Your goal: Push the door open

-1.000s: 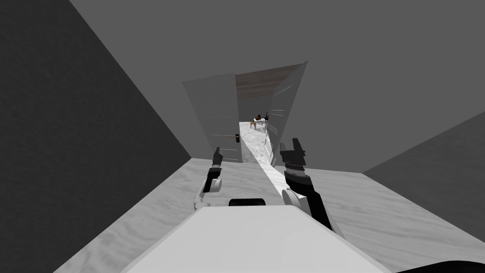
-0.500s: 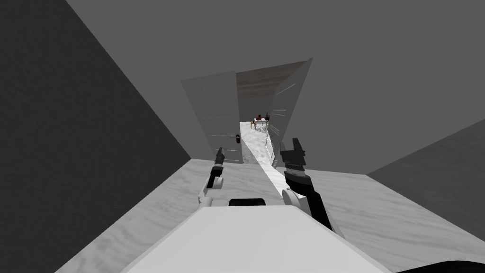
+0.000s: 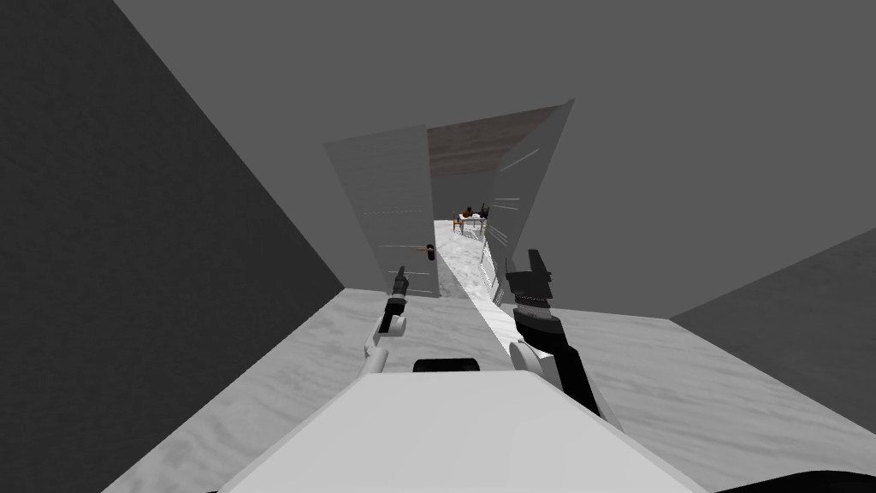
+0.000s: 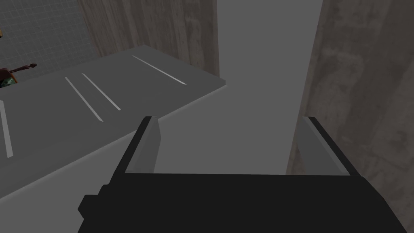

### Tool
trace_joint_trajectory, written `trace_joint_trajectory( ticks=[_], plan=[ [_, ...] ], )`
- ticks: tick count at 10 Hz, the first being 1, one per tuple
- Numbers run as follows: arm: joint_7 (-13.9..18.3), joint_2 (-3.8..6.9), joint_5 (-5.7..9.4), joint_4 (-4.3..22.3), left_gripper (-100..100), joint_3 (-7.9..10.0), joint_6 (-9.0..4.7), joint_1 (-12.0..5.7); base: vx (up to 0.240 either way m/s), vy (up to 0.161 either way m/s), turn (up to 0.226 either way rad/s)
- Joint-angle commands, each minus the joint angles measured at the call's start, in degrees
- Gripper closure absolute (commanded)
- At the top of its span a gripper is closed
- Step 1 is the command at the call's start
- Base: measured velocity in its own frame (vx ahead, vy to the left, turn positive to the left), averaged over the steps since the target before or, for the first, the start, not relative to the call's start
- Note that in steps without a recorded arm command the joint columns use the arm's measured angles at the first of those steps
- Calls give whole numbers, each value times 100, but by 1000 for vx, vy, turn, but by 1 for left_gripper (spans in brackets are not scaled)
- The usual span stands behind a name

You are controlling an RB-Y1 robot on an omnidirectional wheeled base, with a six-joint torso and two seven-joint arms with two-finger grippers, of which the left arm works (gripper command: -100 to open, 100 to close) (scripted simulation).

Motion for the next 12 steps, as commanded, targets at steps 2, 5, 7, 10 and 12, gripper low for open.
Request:
trace_joint_trajectory(
  ticks=[2, 5, 7, 10, 12],
  plan=[
    [-33, -6, 29, 496, -100, 25, -21, -344, 70, 25, 4],
    [-61, -16, 54, 1015, -100, 41, -40, -634, 69, 24, 2],
    [-75, -25, 67, 1244, -100, 49, -49, -776, 69, 25, 1],
    [-115, -61, 104, 1872, -100, 73, -76, -1198, 84, 29, 3],
    [-141, -96, 127, 2340, -100, 88, -93, -1463, 100, 31, 3]
  ],
)
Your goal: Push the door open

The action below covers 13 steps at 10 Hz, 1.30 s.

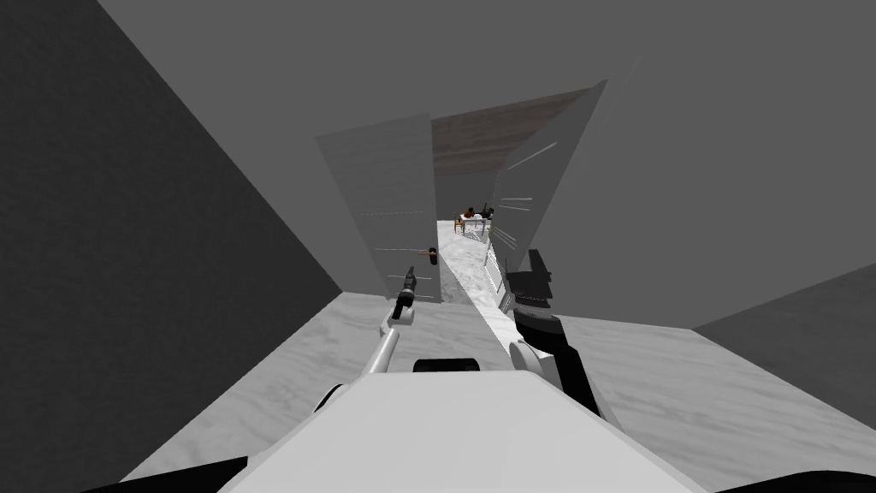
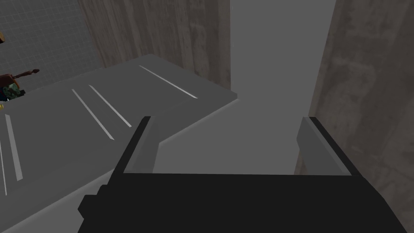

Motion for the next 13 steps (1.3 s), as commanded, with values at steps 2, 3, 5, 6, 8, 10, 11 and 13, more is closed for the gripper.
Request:
trace_joint_trajectory(
  ticks=[2, 3, 5, 6, 8, 10, 11, 13],
  plan=[
    [-17, -21, 20, 344, -100, 10, 14, -209, 89, 28, 2],
    [-29, -40, 31, 526, -100, 17, 5, -336, 53, 25, 3],
    [-52, -84, 52, 887, -100, 30, -10, -575, 77, 22, 3],
    [-63, -107, 63, 1076, -100, 37, -18, -695, 109, 18, 1],
    [-74, -131, 72, 1291, -100, 43, -25, -802, 63, 18, 2],
    [-93, -180, 90, 1620, -100, 54, -38, -1008, 77, 26, 3],
    [-103, -204, 99, 1779, -100, 60, -45, -1107, 82, 33, 0],
    [-119, -253, 113, 2041, -100, 69, -55, -1272, 82, 25, 2]
  ],
)
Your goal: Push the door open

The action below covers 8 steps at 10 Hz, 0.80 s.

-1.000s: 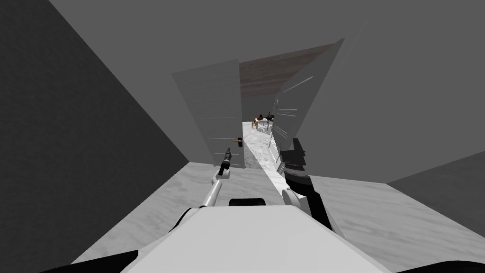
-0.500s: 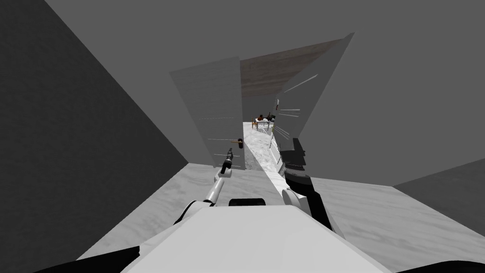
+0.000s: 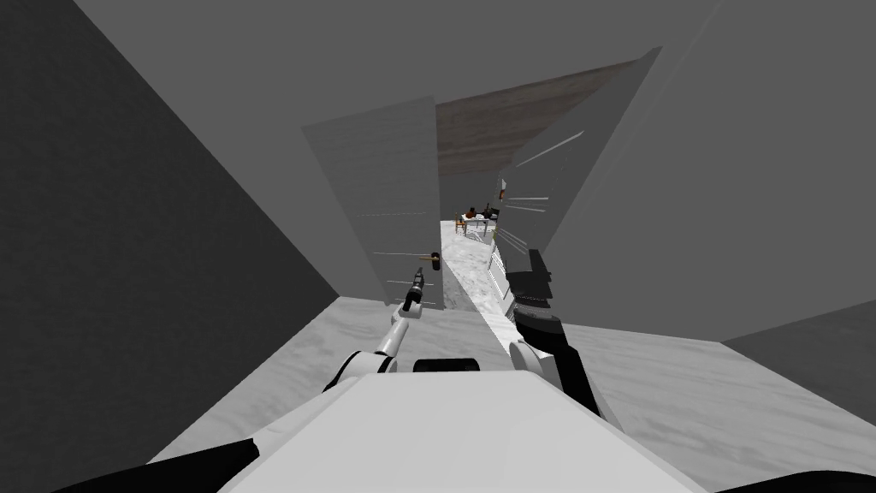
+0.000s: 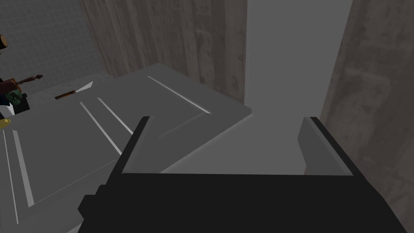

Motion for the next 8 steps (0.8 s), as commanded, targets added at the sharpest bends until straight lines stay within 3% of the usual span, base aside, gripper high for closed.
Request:
trace_joint_trajectory(
  ticks=[1, 6, 7, 8],
  plan=[
    [-19, -45, 12, 238, -100, 13, -20, -147, 96, 22, 2],
    [-51, -165, 41, 762, -100, 31, -41, -475, 79, 12, 2],
    [-46, -142, 45, 806, -100, 45, -95, -490, 36, 5, -2],
    [-53, 33, 52, 840, -100, 62, -111, -508, 103, -20, -25]
  ],
)
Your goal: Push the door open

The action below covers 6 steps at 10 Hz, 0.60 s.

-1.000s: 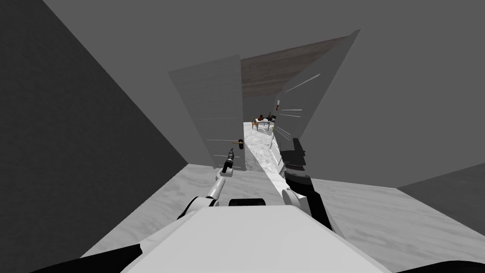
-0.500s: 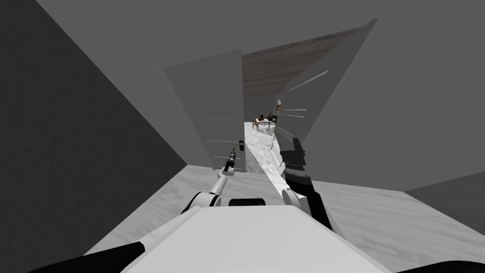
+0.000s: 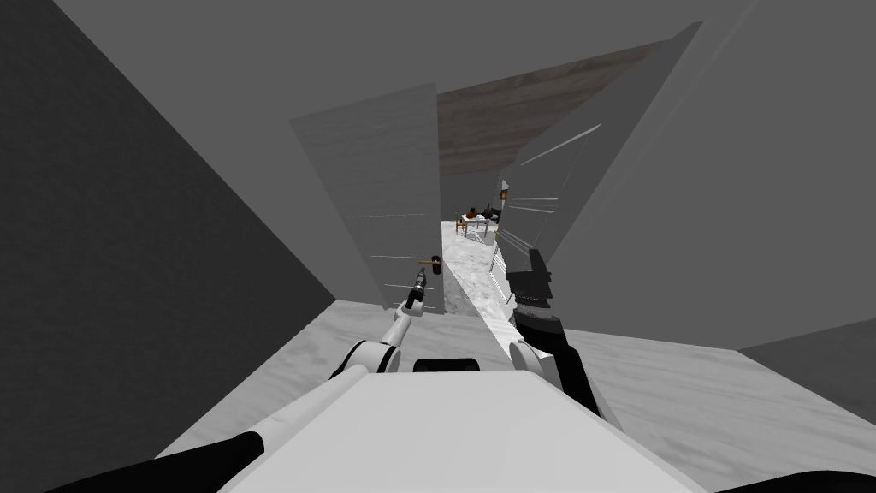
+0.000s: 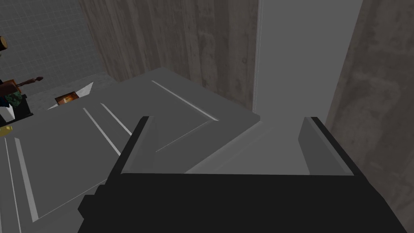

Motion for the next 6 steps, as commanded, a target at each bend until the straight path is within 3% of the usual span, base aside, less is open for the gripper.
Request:
trace_joint_trajectory(
  ticks=[1, 4, 6],
  plan=[
    [-7, 140, 7, 47, -100, 19, -29, -13, 190, -54, -26],
    [-11, 215, 18, 60, -100, 47, -29, -20, 197, -34, -17],
    [-14, 151, 25, 69, -100, 65, -30, -25, 193, -9, -25]
  ],
)
